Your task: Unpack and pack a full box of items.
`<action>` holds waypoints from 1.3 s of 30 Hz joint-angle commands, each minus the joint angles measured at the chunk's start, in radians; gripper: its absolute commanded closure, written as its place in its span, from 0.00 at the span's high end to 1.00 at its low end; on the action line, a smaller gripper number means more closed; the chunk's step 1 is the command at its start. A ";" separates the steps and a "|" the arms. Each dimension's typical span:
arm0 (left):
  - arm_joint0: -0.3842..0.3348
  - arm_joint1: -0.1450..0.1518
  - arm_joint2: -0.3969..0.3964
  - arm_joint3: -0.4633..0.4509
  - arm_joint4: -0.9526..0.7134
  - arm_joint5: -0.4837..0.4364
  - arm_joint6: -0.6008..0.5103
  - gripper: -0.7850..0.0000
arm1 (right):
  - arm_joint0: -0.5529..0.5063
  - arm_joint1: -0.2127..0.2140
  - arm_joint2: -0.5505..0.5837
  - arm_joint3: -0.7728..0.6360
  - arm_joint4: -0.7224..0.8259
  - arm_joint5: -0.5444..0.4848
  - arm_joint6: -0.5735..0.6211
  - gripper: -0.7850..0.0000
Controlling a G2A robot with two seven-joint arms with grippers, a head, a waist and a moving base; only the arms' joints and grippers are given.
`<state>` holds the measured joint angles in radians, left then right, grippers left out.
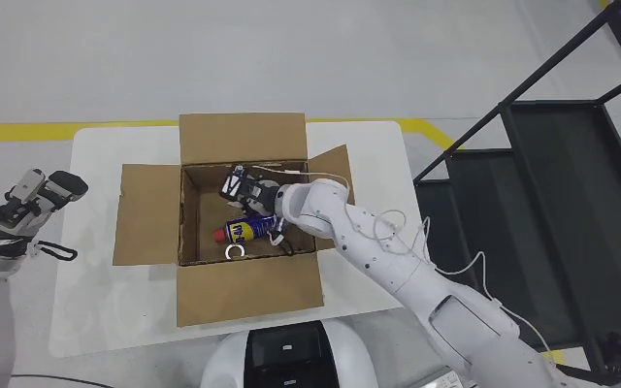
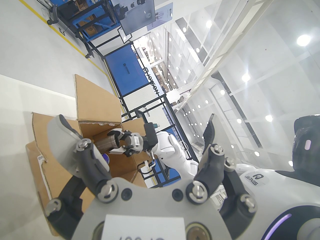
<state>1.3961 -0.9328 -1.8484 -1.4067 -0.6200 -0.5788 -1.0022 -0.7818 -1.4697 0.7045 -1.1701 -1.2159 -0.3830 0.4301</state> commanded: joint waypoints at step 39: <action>-0.091 -0.003 0.072 0.215 0.216 -0.007 0.112 1.00 | -0.225 0.043 0.288 -0.360 0.069 -0.185 -0.093 1.00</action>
<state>1.3164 -0.9339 -1.7972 -1.2134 -0.4120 -0.5830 -0.8830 -0.9575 -1.4375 0.9523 -1.4477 -1.1526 -0.5649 0.3237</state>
